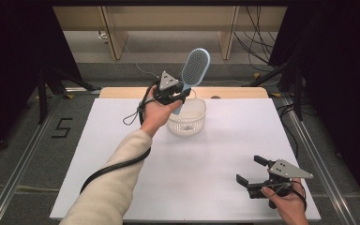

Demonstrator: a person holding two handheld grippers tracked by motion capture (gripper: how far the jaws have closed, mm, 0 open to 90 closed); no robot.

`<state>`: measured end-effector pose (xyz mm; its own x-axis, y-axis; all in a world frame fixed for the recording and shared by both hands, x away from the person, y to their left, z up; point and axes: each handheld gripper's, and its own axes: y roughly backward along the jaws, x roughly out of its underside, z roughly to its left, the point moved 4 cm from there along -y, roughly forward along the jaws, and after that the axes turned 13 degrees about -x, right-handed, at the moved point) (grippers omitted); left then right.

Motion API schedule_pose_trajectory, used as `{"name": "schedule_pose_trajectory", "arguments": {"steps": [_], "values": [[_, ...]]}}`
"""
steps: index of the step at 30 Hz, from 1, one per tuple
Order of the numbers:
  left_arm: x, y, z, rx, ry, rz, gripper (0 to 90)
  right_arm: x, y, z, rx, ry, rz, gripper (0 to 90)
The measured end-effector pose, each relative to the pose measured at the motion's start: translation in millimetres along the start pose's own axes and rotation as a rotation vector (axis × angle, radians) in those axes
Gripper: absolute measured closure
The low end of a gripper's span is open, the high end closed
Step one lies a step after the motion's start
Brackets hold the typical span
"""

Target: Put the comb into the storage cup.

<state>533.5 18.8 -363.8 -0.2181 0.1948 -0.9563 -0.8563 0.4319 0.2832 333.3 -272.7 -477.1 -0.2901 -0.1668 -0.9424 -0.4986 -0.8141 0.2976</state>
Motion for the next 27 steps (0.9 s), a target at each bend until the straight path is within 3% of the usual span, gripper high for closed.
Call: {"name": "schedule_pose_trajectory", "arguments": {"steps": [27], "values": [[5.6,-11.9,-0.6,0.006,-0.021,0.007,70.0,-0.6,1.2,0.8,-0.003,0.005,0.004,0.2]]}}
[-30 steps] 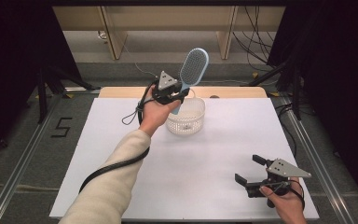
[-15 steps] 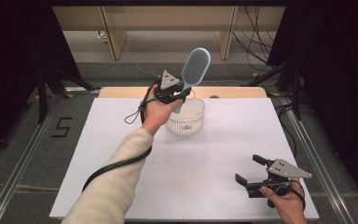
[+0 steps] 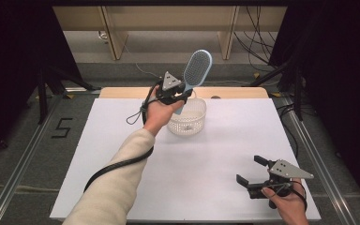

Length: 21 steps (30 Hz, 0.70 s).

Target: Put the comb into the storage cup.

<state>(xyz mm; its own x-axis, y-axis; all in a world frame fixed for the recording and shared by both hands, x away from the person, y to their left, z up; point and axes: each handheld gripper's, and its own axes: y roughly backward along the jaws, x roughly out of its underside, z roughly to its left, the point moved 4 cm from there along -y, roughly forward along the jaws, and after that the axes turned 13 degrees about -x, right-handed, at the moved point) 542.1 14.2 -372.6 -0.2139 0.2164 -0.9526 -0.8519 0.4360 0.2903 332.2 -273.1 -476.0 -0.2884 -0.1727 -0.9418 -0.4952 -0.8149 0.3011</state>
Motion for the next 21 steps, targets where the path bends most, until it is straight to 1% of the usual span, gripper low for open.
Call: {"name": "schedule_pose_trajectory", "arguments": {"steps": [11,12,21], "values": [[4.2,-4.3,1.0,-0.003,0.008,0.009,70.0,-0.1,0.0,-0.1,0.000,0.001,-0.001,0.2],[4.4,-4.7,1.5,-0.003,0.002,0.010,70.0,-0.1,0.0,-0.1,0.001,0.001,0.000,0.2],[5.8,-8.3,1.8,-0.003,0.002,0.009,70.0,-0.3,0.1,-0.1,0.001,0.002,-0.006,0.2]]}}
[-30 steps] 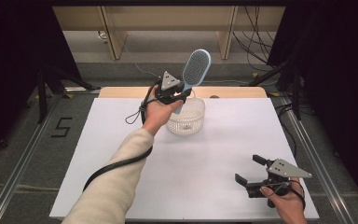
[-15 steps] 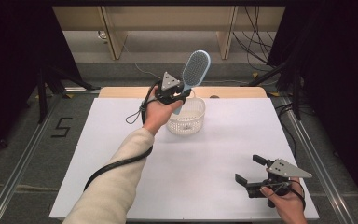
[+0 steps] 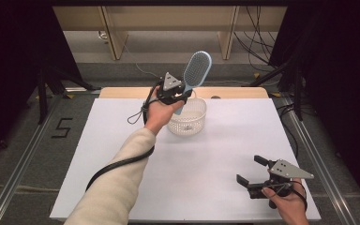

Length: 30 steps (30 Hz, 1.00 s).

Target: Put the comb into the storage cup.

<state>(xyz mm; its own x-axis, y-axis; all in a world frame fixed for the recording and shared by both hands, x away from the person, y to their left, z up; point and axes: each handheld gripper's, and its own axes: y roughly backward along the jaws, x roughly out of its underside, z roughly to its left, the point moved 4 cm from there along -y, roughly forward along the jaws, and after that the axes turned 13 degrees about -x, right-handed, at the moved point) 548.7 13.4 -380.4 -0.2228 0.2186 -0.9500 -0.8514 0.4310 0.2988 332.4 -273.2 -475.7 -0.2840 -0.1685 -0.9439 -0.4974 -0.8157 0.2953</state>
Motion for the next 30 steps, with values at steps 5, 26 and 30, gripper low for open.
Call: {"name": "schedule_pose_trajectory", "arguments": {"steps": [5,26,30], "values": [[2.1,-1.9,0.7,0.000,0.003,0.002,70.0,0.0,0.2,0.2,-0.002,0.002,0.005,0.2],[4.9,-5.6,0.4,0.013,-0.027,-0.003,70.0,1.9,-3.1,-0.2,-0.011,-0.007,0.012,0.3],[8.5,-6.2,0.2,0.017,-0.024,0.000,70.0,1.3,-2.6,0.3,-0.009,0.000,0.012,0.2]]}}
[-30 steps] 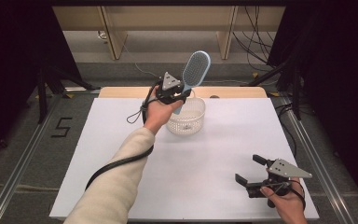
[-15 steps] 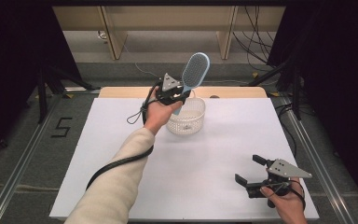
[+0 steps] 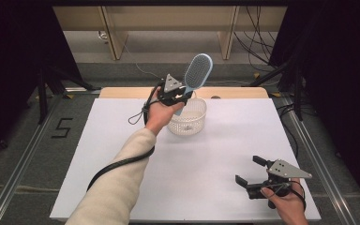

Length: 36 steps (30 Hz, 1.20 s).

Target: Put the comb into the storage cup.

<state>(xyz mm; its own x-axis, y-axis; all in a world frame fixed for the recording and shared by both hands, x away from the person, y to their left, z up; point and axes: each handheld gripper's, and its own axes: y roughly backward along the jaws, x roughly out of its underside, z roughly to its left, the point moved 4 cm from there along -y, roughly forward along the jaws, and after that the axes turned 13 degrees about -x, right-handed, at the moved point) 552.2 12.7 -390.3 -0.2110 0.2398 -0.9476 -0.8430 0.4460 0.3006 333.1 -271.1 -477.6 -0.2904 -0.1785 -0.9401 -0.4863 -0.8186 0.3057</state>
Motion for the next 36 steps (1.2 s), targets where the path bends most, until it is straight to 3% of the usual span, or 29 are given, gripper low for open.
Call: {"name": "schedule_pose_trajectory", "arguments": {"steps": [36], "values": [[12.6,-8.8,-2.0,0.013,-0.036,0.005,69.9,-0.5,0.7,0.1,0.003,-0.002,-0.006,0.2]]}}
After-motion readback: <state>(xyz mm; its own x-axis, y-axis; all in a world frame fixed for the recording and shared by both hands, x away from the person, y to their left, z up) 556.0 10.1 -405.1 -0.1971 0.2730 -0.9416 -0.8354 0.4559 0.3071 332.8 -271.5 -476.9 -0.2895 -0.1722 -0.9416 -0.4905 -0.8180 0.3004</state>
